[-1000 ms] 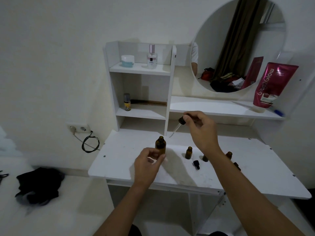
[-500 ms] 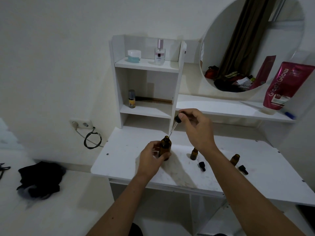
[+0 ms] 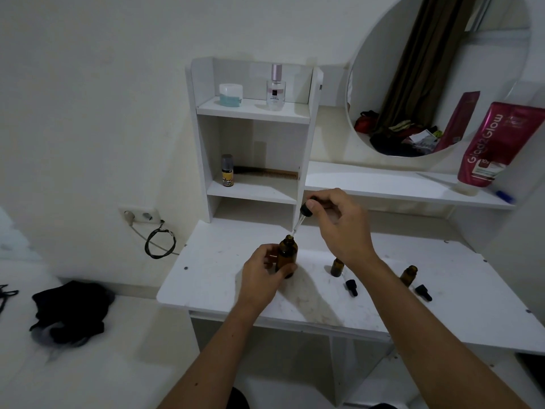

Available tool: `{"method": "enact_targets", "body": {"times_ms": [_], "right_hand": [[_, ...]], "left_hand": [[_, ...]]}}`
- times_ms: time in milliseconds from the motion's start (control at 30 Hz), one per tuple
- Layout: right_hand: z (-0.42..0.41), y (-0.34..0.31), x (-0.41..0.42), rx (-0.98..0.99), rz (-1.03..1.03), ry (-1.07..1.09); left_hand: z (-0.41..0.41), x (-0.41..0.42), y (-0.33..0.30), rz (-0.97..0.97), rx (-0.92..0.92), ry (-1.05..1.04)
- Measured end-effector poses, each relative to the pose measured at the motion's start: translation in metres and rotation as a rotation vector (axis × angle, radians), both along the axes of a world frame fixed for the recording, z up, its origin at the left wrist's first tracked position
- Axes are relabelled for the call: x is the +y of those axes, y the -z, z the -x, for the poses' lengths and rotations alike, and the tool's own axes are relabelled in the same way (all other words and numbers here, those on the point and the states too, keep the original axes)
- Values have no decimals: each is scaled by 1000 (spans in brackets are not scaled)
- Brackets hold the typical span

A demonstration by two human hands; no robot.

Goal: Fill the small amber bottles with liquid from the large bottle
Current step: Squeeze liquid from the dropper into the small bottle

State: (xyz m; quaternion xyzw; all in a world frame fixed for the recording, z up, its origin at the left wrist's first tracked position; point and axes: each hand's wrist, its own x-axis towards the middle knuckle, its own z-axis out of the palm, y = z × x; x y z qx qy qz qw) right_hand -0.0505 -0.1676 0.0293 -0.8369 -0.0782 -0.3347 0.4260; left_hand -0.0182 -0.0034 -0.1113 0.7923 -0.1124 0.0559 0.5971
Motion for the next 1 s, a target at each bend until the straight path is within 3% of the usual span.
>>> {"method": "enact_targets", "body": {"times_ms": [367,1000], "right_hand": [[-16,46,12,196,103,-30],[-9,37,15,188,-9,-25]], "left_hand": [[2,0,-2,-25,-10,10],[0,-1,0,-7,16,-13]]}}
